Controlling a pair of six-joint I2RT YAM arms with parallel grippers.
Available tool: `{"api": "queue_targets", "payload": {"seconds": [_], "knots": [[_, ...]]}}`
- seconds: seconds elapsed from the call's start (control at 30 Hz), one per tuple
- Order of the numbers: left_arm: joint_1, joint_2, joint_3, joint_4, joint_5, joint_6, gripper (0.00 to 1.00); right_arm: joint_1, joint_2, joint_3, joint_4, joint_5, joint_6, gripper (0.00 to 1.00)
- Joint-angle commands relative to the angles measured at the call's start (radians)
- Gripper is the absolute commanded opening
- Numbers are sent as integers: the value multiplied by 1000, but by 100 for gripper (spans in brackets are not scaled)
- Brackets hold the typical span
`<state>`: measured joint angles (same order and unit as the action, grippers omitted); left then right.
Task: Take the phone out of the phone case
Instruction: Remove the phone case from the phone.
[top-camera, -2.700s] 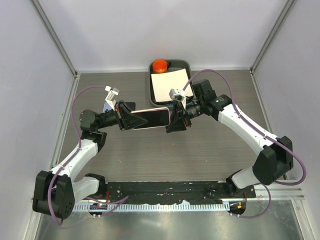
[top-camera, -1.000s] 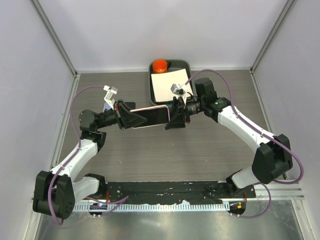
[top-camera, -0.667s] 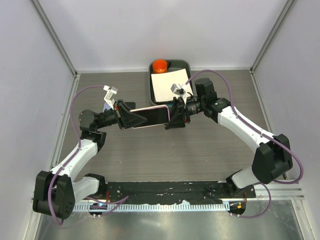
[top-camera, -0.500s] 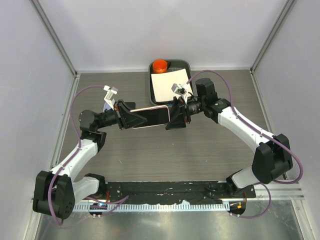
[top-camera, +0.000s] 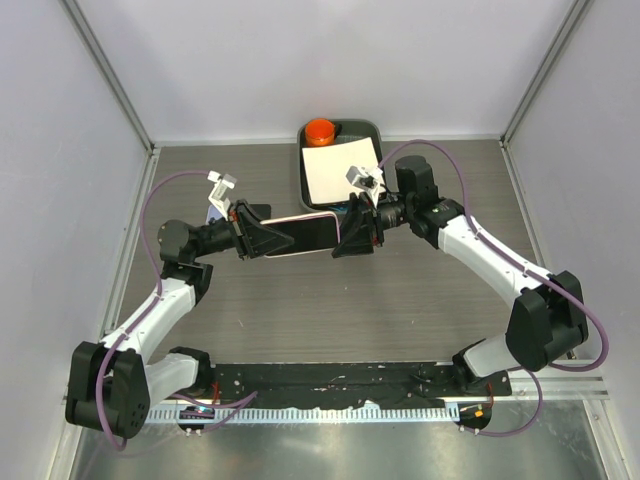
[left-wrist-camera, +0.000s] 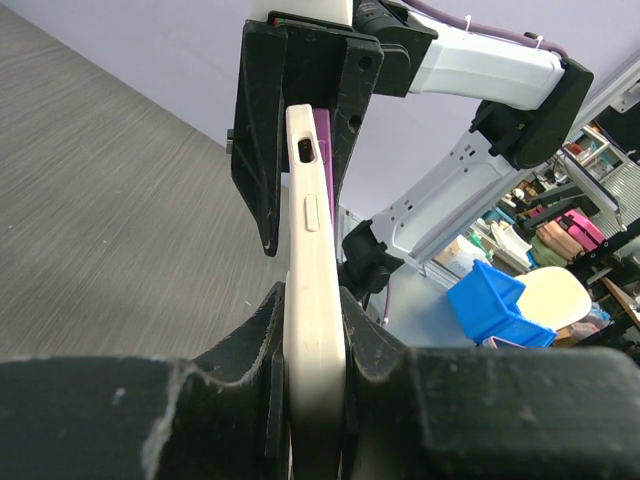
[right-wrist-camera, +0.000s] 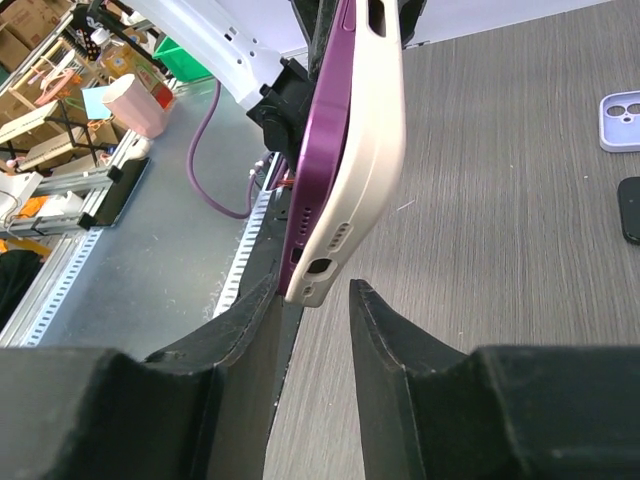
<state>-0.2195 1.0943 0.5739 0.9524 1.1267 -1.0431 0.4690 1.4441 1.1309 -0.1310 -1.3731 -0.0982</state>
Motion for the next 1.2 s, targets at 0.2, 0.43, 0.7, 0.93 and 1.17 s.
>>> {"api": "queue_targets", "payload": {"seconds": [0.2,0.43,0.7,0.93,1.17], "knots": [[0,-30,46,83,-18,-15,0,-1,-44,-19,60,14,-8,36],[0,-30,43,86,-16,-20,0,-1,-40,-13,79,31,23,34],[-1,-25,40,166,5,-84,0,-1,-33,-45,197,81,92,20],[-14,-25,23,272,41,-165,0,0,-30,-95,359,101,196,9],[-24,-28,17,296,39,-160,0,-3,-28,-106,406,19,241,21]]}}
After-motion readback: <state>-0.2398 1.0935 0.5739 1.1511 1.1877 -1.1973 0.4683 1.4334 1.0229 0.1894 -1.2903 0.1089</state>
